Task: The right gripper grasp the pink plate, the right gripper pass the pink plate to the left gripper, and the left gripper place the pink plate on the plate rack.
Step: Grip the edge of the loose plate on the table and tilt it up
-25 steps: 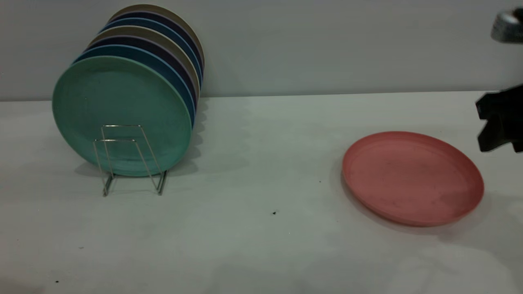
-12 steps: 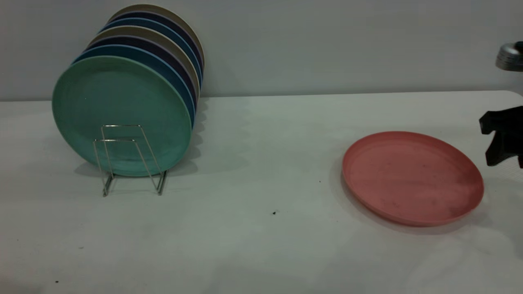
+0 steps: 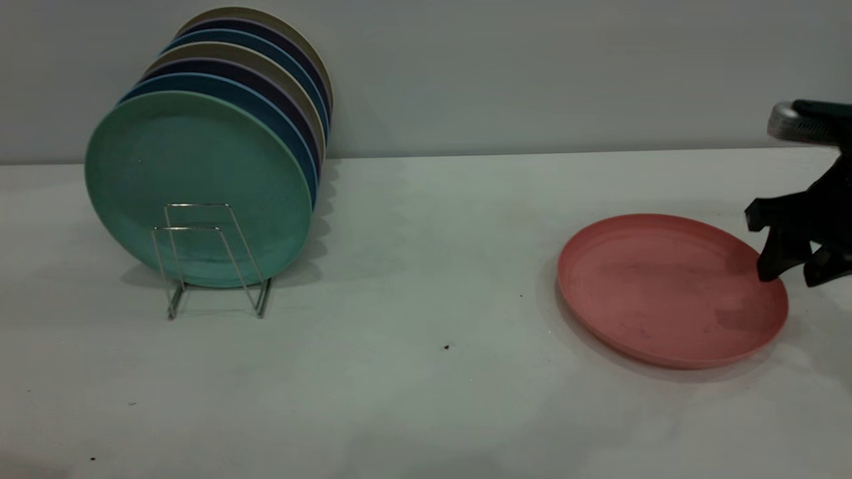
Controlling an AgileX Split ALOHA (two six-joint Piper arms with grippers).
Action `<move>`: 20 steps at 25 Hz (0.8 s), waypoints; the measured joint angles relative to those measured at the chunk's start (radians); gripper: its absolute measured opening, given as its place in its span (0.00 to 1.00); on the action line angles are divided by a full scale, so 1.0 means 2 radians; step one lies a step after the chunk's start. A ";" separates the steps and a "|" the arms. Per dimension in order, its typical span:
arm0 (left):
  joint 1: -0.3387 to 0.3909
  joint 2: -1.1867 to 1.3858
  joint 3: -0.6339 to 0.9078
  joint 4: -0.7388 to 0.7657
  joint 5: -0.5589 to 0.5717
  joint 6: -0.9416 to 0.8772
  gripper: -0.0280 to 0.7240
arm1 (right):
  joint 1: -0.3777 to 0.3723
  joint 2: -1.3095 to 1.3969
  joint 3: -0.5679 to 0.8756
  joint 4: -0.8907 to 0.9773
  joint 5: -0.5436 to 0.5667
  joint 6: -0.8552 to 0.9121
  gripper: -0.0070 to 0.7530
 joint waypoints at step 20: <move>0.000 0.000 0.000 0.000 -0.008 0.000 0.66 | -0.001 0.026 -0.006 0.011 0.030 0.001 0.06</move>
